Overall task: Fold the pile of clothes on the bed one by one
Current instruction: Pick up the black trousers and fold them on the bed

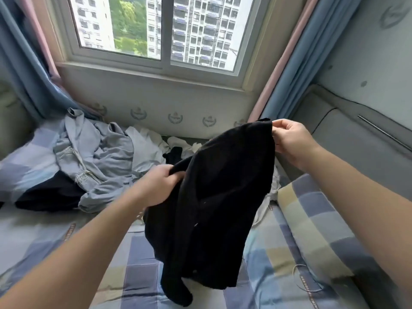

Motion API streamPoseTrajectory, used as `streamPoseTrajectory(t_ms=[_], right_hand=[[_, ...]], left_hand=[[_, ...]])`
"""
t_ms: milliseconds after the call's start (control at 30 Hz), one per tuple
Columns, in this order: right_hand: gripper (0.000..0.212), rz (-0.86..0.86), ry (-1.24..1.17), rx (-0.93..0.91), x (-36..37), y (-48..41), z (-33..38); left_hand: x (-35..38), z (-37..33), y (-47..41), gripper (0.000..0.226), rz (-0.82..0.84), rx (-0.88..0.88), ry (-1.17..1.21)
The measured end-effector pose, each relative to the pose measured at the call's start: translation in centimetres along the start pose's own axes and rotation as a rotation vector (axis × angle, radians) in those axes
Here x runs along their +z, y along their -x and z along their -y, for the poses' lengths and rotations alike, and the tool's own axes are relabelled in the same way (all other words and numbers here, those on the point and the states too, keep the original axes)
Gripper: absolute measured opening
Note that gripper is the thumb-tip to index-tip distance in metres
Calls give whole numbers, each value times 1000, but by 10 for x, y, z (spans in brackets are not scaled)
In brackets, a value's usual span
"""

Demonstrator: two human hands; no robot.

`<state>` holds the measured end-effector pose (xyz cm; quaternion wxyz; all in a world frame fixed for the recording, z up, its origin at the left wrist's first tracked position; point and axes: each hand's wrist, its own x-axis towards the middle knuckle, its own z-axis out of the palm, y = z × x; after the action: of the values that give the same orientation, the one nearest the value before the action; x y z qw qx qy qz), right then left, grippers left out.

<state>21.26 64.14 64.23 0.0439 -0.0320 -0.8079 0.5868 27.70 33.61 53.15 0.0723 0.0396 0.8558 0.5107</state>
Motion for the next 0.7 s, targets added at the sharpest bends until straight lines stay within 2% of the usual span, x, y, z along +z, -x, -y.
streamPoseTrajectory(t_ms=[67, 133, 200, 233, 300, 367, 433, 500, 567, 633, 700], right_hand=[[11, -102, 112, -52, -19, -4, 1], [12, -166, 144, -234, -25, 13, 7], [8, -124, 121, -397, -19, 46, 13], [6, -47, 81, -432, -13, 63, 13], [2, 186, -20, -387, 4, 93, 5], [16, 364, -56, -267, 24, 114, -10], [42, 456, -123, -117, 45, 122, -28], [54, 453, -66, -6, 63, 115, -54], [41, 417, 81, 36, 70, 97, -83], [8, 411, 140, 77, 68, 83, -106], [14, 486, 91, 122, 55, 76, -117]], left_hand=[[-7, -35, -5, 30, -77, -108, 92], [-7, -72, -6, 38, -155, -183, 243], [-3, -106, -8, 45, -226, -191, 395], [0, -120, -9, 46, -264, -185, 465], [7, -147, -12, 42, -331, -161, 589], [16, -168, -14, 33, -380, -133, 713], [25, -188, -11, 28, -381, -106, 847], [29, -199, -10, 27, -367, -84, 947], [28, -202, -12, 27, -400, -70, 981], [21, -199, -15, 23, -466, -51, 999], [11, -189, -21, 20, -574, -61, 1024]])
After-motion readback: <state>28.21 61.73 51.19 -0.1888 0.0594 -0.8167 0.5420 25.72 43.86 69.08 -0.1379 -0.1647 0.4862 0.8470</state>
